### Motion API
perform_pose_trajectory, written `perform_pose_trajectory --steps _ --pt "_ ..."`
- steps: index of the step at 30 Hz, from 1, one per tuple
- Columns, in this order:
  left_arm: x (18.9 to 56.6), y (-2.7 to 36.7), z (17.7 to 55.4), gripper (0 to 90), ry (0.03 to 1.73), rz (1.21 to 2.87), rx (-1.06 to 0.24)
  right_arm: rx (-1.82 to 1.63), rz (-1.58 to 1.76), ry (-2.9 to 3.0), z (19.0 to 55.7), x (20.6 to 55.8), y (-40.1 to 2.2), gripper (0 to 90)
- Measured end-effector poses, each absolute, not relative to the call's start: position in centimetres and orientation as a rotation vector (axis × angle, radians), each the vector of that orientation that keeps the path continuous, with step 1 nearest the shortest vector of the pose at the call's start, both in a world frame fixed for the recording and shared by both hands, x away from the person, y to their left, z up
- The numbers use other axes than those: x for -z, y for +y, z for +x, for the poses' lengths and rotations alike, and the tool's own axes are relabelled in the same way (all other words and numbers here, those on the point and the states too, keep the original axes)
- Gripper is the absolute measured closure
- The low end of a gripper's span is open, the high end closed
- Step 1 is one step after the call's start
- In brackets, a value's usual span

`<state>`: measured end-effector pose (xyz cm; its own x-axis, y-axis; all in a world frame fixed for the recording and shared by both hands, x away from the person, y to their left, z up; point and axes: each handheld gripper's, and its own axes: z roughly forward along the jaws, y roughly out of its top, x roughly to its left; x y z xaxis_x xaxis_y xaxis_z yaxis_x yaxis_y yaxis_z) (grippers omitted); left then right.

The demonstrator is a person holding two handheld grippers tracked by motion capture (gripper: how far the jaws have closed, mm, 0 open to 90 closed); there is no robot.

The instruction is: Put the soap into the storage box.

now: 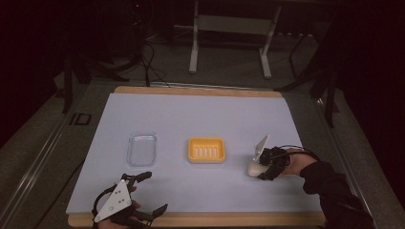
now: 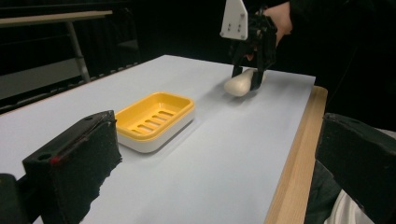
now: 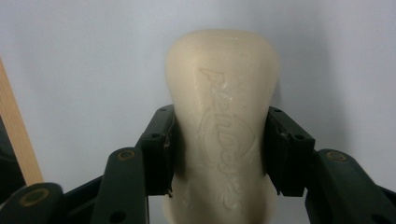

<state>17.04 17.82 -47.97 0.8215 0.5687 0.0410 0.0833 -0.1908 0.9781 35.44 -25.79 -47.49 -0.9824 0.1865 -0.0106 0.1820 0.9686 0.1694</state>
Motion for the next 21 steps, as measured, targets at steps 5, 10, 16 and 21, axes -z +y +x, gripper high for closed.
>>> perform_pose_trajectory --steps 5,10,16,21 --pt "48.0 17.8 17.0 0.0 0.508 1.726 -0.473 -0.255 0.241 3.093 35.4 46.6 -25.8 49.6" --pt "48.0 17.8 17.0 0.0 0.506 1.727 -0.474 -0.254 0.246 3.097 35.7 45.8 -25.8 49.6" --pt "48.0 17.8 17.0 0.0 0.505 1.727 -0.473 -0.243 0.254 3.099 36.1 44.8 -25.8 49.5" --pt "47.9 17.8 17.0 0.0 0.504 1.728 -0.473 -0.226 0.223 3.092 36.6 44.0 -25.5 49.5"
